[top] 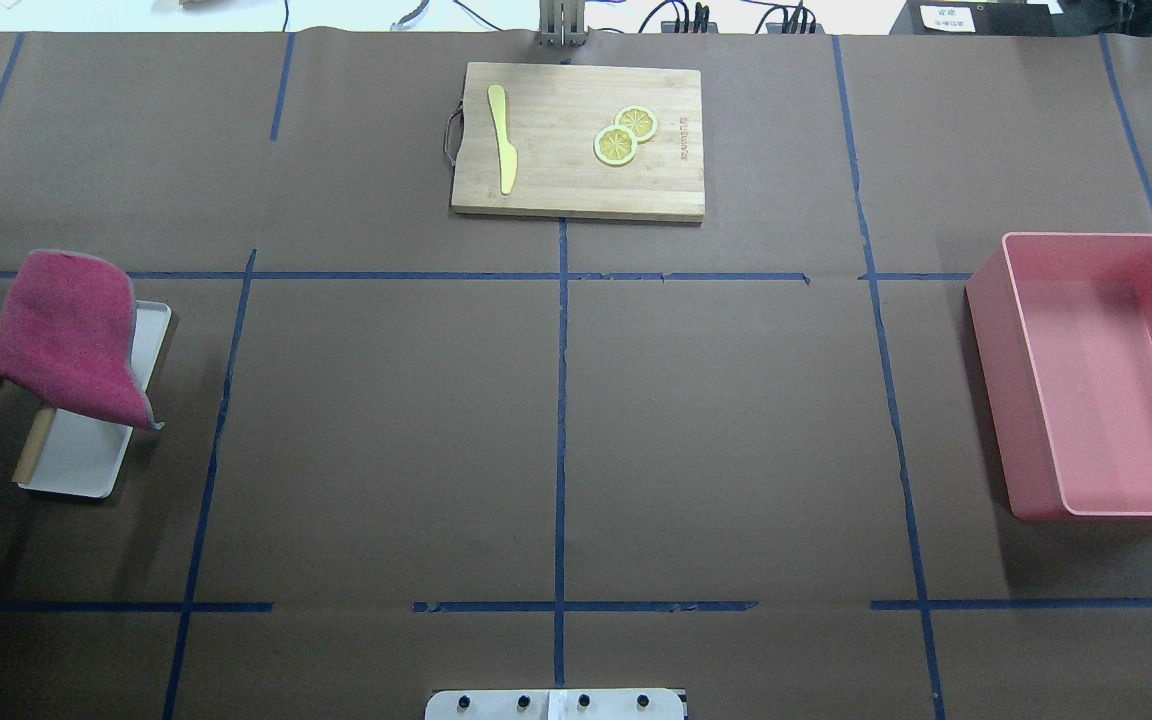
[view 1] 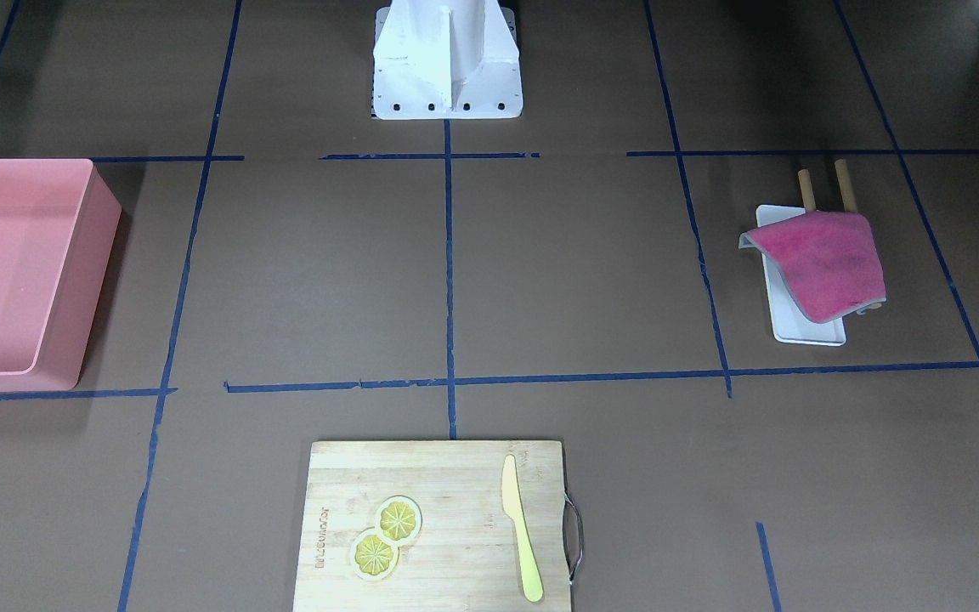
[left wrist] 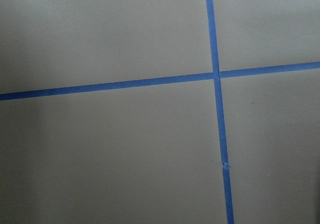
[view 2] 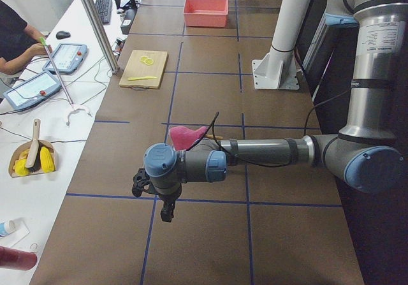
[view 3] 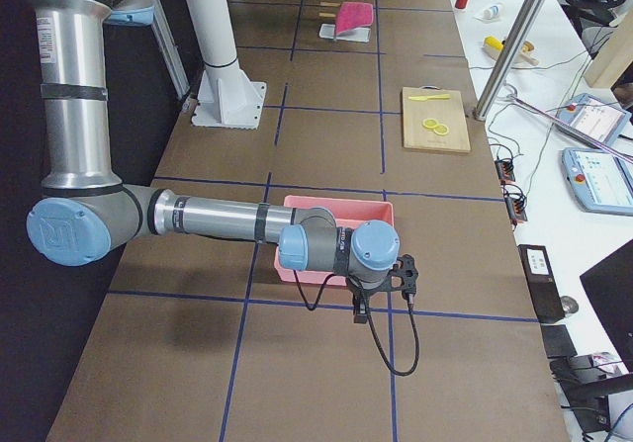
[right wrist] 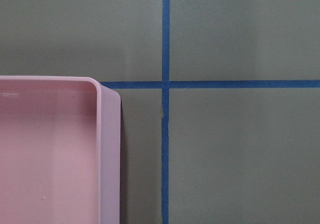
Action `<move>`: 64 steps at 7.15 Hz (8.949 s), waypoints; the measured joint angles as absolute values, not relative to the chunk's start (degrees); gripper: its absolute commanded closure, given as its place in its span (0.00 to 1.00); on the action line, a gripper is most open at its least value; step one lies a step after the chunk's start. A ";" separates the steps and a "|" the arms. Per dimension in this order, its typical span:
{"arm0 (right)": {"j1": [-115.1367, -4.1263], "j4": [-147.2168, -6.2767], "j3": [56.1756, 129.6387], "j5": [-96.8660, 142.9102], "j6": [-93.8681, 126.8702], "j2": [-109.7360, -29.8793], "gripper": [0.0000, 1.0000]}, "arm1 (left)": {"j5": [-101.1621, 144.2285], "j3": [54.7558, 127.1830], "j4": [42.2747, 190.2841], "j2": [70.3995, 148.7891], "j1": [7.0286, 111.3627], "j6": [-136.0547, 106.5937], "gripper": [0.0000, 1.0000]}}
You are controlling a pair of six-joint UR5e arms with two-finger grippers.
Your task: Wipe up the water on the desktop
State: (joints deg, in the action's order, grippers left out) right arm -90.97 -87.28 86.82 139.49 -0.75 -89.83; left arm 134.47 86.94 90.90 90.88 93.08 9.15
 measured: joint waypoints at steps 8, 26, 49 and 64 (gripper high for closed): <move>-90.96 -87.22 87.43 139.51 -0.67 -89.24 0.00 | 134.79 89.40 91.77 90.75 93.08 8.93 0.00; -90.79 -87.19 90.76 139.48 -0.73 -88.95 0.00 | 143.89 92.53 133.77 89.05 67.63 -54.15 0.34; -90.79 -87.19 90.69 139.46 -0.62 -88.78 0.00 | 146.86 92.30 133.16 88.50 68.08 -53.79 0.72; -90.79 -87.19 90.29 139.41 -0.68 -88.59 0.00 | 146.70 92.25 133.15 88.69 69.44 -53.70 0.67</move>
